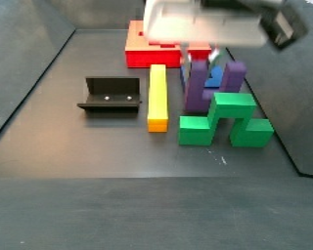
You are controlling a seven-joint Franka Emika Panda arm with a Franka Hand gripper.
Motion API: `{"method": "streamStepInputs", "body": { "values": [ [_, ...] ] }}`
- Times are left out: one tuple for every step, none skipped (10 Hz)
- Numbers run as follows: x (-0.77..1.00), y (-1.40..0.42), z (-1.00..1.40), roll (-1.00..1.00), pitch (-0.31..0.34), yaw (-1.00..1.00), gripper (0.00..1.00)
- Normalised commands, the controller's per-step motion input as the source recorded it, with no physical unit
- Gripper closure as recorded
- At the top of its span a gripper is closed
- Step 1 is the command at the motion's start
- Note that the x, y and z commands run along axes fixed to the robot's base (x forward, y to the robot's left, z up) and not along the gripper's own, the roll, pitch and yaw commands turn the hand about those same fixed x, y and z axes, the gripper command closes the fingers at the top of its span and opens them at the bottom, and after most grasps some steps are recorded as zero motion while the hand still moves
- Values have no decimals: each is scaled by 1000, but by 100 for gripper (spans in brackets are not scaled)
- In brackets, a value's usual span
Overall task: Pick up the purple object. Move up. Move to above the board. Insert the purple object.
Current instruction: Move up, then move to above the board.
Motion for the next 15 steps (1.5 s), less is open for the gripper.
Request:
{"method": "streamStepInputs", "body": {
  "values": [
    [-39, -17, 562, 18, 61, 36, 100],
    [-2, -7, 279, 50, 43, 29, 100],
    [0, 0, 1400, 0, 0, 0, 100],
    [-10, 0, 1400, -3, 10, -9, 100],
    [-68, 0, 1400, 23, 28, -1, 100],
    [-18, -2, 1400, 30, 10, 2, 100],
    [43, 2, 990, -4, 71, 4, 100],
    [44, 4, 759, -7, 89, -1, 100],
    [39, 0, 448, 4, 79, -4, 100],
    [22, -2, 218, 1, 52, 3, 100],
    [228, -1400, 202, -16, 371, -61, 100],
    [228, -1400, 187, 7, 356, -45, 100],
    [250, -1400, 194, 12, 304, -24, 100],
    [262, -1400, 191, -26, 264, -13, 100],
    [277, -1400, 192, -4, 202, -7, 100]
  ]
}}
